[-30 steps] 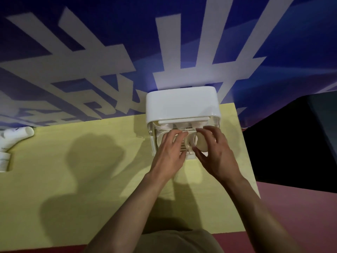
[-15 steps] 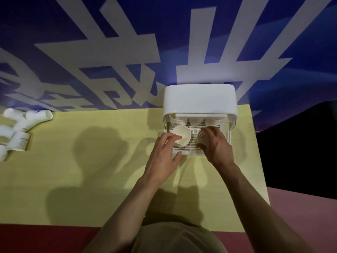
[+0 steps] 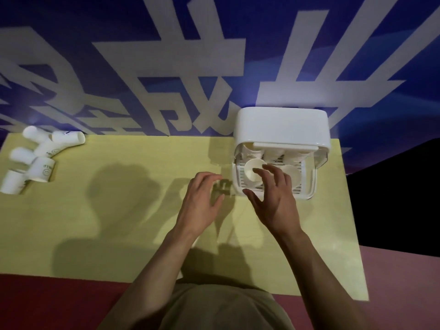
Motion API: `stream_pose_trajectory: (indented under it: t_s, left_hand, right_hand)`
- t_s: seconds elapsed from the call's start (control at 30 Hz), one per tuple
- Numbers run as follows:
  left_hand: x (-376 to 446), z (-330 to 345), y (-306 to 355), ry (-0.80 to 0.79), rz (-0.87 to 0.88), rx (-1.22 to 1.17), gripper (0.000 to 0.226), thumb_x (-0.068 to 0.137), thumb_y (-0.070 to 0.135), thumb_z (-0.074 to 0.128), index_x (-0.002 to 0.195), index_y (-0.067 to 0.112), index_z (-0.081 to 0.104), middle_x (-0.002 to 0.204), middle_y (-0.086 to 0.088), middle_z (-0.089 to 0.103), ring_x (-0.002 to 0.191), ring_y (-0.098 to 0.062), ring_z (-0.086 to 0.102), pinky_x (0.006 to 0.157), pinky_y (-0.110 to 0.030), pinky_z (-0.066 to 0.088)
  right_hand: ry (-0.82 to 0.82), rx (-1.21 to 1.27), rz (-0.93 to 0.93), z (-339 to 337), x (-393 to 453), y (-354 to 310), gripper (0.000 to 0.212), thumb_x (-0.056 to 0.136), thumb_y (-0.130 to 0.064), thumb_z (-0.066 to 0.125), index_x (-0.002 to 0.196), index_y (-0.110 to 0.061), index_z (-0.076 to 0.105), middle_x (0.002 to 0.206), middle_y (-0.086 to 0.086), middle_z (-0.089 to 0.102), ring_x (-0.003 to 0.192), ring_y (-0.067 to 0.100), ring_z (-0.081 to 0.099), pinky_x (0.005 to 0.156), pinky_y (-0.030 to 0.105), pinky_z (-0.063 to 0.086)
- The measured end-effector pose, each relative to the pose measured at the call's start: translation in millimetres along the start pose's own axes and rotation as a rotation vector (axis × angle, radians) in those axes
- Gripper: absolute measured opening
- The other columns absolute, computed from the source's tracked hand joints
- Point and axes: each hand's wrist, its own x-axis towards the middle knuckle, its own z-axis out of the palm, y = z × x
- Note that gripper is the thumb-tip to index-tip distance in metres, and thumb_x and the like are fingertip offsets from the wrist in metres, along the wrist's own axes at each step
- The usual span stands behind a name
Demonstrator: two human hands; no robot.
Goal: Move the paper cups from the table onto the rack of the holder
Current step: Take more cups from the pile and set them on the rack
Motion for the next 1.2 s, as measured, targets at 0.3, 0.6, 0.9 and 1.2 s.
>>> stream_pose_trajectory:
  t_s: [0.3,0.6,0.9,1.2]
  left_hand:
    - [-27,-80,-112,0.096,-0.071,-0.045,0.045,0.091,0.021,0.071,0.134,0.024,0.057,0.131,0.010,0.048,0.125,-0.008,0.047,0.107,-0.023,0.040]
    - [-47,-222,-315,0.314,-0.338,-0.063,0.053,0.084,0.016,0.075,0.134,0.021,0.057,0.132,-0.001,0.048,0.119,-0.024,0.048,0.102,-0.037,0.045]
    - [-35,-308,-459,0.468,-0.550,-0.006,0.067,0.079,0.012,0.081,0.138,0.005,0.051,0.137,-0.022,0.043,0.126,-0.043,0.040,0.109,-0.049,0.034]
    - [-3,-306,-518,0.375,-0.585,0.016,0.072,0.077,0.017,0.083,0.138,0.003,0.050,0.137,-0.025,0.043,0.126,-0.046,0.039,0.107,-0.050,0.032]
  right_hand:
    - [-0.136,0.001,-0.176,75,14,-149,0.046,0.096,-0.041,0.069,0.134,-0.016,0.060,0.142,0.007,0.052,0.123,0.029,0.052,0.095,0.043,0.053]
    - [-0.279,-0.063,-0.202,194,34,-306,0.048,0.095,-0.042,0.069,0.138,-0.022,0.057,0.147,0.003,0.049,0.129,0.026,0.050,0.095,0.042,0.056]
    - [-0.359,-0.091,-0.269,280,64,-403,0.049,0.095,-0.041,0.069,0.139,-0.023,0.055,0.147,0.002,0.048,0.127,0.025,0.051,0.093,0.039,0.056]
    - [-0.399,-0.178,-0.262,314,86,-419,0.051,0.095,-0.041,0.068,0.140,-0.026,0.052,0.147,0.000,0.045,0.126,0.023,0.052,0.088,0.035,0.059]
